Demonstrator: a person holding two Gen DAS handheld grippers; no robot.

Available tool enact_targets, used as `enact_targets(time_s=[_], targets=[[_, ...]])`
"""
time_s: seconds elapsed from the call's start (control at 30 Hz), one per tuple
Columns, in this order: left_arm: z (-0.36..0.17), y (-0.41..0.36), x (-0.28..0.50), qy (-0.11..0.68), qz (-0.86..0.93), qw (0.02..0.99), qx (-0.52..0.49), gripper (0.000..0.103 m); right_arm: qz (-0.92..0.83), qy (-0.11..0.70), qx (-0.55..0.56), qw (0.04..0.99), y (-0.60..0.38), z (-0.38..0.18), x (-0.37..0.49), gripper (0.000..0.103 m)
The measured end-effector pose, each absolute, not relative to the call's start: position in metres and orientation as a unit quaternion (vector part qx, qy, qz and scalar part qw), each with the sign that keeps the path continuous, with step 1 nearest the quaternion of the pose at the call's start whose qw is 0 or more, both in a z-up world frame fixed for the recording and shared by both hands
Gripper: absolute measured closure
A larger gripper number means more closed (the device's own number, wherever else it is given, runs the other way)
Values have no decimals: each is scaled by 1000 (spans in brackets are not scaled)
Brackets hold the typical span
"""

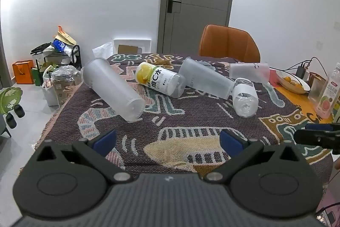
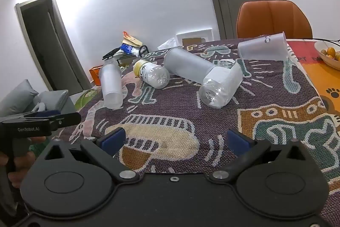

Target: Flip cup upright

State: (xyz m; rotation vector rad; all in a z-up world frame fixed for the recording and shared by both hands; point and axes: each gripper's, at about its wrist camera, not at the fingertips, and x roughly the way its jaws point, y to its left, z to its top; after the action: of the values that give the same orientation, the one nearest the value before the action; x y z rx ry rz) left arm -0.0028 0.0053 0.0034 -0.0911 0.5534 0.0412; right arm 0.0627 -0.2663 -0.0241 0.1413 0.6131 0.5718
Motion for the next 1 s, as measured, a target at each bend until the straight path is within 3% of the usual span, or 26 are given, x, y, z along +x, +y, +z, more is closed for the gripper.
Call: enact_targets(time_s=[1.0], targets=[[16,1,-9,256,7,966,-38,0,273,286,68,916,-276,-15,59,0]])
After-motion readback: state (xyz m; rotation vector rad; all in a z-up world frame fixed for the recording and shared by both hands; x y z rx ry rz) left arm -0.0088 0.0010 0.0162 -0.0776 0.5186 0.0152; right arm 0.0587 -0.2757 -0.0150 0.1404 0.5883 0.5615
